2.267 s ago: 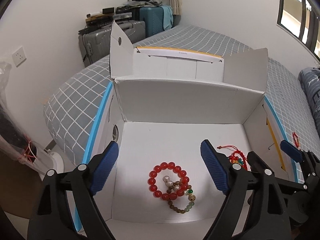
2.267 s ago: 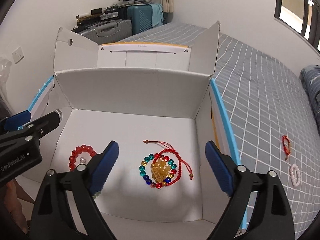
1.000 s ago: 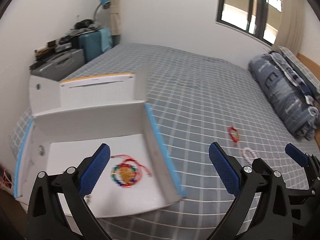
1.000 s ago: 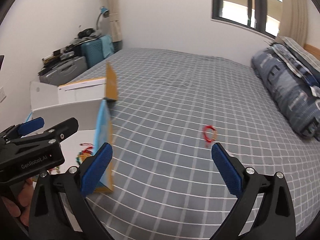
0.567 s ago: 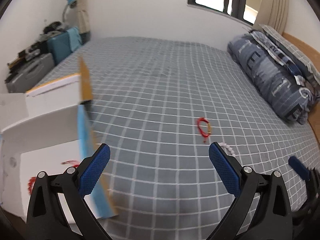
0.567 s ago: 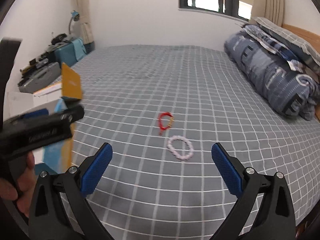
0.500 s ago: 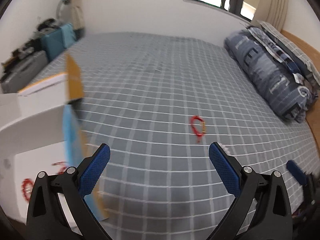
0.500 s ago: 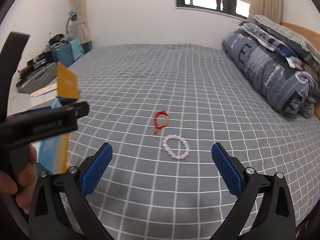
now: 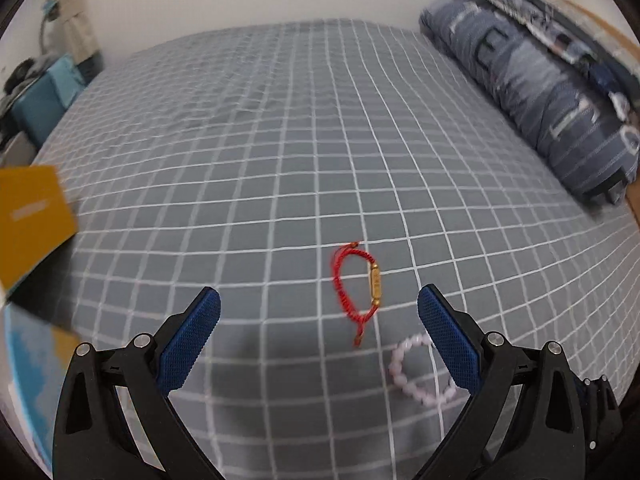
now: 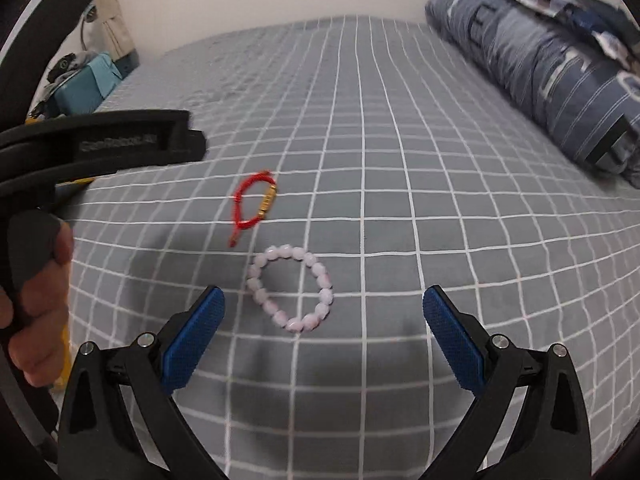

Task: Organize jewelry
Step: 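Move both tools back over the last two bracelets on the bed, then grasp the red cord bracelet with left tool while right tool grasps pink-white bracelet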

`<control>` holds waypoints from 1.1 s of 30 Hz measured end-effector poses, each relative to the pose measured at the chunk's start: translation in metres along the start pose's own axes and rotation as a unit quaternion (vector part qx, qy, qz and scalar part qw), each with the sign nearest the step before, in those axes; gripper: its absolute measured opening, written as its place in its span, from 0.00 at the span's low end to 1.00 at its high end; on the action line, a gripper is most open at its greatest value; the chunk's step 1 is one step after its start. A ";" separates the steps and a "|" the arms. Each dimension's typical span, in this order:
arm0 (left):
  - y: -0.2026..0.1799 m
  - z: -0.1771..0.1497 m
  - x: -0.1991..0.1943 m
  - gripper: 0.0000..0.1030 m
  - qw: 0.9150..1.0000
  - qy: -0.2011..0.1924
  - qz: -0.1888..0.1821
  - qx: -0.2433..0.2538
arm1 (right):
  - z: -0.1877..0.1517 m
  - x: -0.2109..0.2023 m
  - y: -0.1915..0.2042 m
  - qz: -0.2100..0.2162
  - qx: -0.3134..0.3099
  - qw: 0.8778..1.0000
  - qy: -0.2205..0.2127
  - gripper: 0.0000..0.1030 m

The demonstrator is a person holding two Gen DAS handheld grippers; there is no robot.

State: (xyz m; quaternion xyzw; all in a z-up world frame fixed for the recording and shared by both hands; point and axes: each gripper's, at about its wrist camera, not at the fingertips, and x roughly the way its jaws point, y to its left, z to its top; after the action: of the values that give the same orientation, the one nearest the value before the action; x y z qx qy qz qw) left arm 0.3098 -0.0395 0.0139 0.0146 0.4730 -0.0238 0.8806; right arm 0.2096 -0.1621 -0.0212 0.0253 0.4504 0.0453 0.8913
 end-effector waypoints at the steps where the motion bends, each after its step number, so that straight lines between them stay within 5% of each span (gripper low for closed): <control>1: -0.004 0.003 0.011 0.94 1.000 0.006 0.001 0.006 | 0.001 0.011 -0.003 -0.003 0.004 1.000 0.006 0.93; 9: -0.013 0.018 0.084 0.94 0.999 0.036 0.016 0.020 | 0.007 0.055 -0.010 -0.004 0.012 0.999 0.037 0.93; 14: -0.008 0.017 0.114 0.94 0.998 0.068 -0.006 0.003 | 0.005 0.068 -0.010 -0.011 0.004 0.999 0.045 0.92; 22: -0.012 0.010 0.126 0.91 0.997 0.079 -0.002 0.007 | 0.000 0.076 -0.006 -0.020 -0.013 0.998 0.058 0.75; 33: -0.014 0.005 0.115 0.43 0.996 0.088 -0.003 0.022 | -0.002 0.073 0.001 -0.030 -0.013 0.997 0.066 0.44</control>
State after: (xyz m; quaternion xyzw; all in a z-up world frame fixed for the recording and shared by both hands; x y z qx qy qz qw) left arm 0.3765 -0.0567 -0.0798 0.0350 0.5483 -0.0356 0.8348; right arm 0.2512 -0.1535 -0.0812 -0.0032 0.5085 0.0263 0.8606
